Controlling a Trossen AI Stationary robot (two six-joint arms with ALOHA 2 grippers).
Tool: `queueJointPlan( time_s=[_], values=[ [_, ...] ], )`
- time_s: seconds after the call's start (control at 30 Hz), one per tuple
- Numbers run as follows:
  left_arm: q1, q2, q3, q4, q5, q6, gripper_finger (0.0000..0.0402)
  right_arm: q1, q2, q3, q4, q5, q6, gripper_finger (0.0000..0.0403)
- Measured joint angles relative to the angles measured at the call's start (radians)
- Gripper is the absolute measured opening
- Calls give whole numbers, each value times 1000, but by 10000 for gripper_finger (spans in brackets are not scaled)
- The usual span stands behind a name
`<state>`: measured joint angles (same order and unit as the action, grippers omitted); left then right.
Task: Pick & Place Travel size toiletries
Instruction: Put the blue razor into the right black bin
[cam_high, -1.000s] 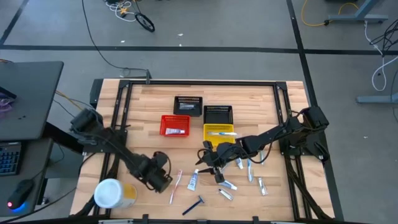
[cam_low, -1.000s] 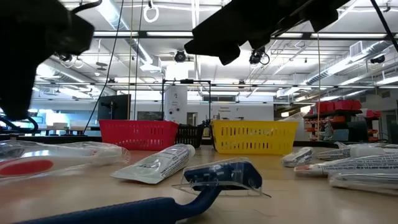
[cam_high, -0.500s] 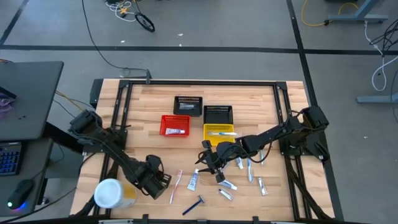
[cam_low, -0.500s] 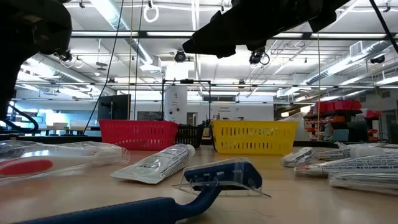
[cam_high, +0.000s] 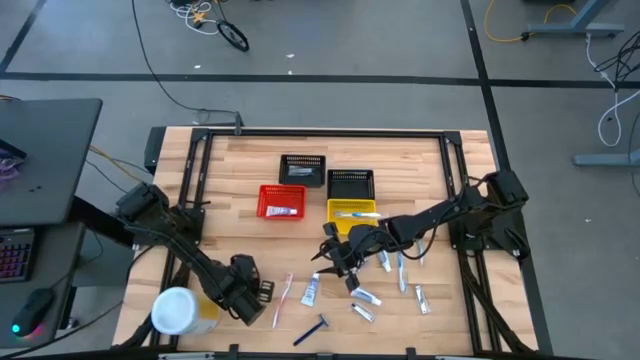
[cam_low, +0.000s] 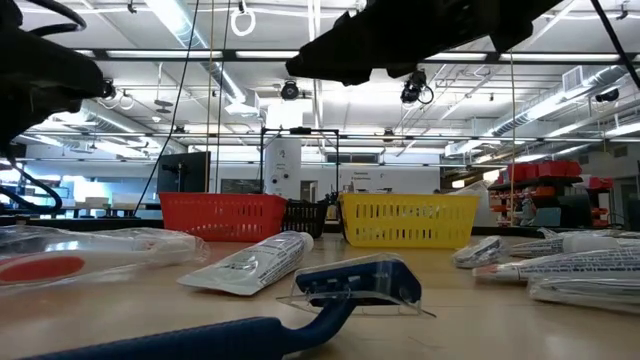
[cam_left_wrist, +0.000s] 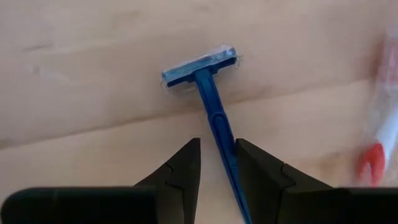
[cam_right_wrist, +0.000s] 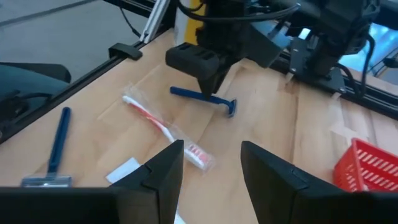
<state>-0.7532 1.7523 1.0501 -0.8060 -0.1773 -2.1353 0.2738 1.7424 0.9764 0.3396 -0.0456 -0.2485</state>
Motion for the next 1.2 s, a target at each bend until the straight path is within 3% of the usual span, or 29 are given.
queueJointPlan(
  time_s=[0.47,0.67,0.9,1.2],
  values=[
    [0,0,-7,-14,-24,27,107,-14,0,0,2,0,0,170],
    [-5,1,31,-12,-141,47,107,-14,0,0,2,0,0,170],
    [-5,1,44,-4,-157,39,107,-14,0,0,9,0,0,170],
    [-5,1,-37,19,-123,-24,107,-14,0,0,10,0,0,170]
  ],
)
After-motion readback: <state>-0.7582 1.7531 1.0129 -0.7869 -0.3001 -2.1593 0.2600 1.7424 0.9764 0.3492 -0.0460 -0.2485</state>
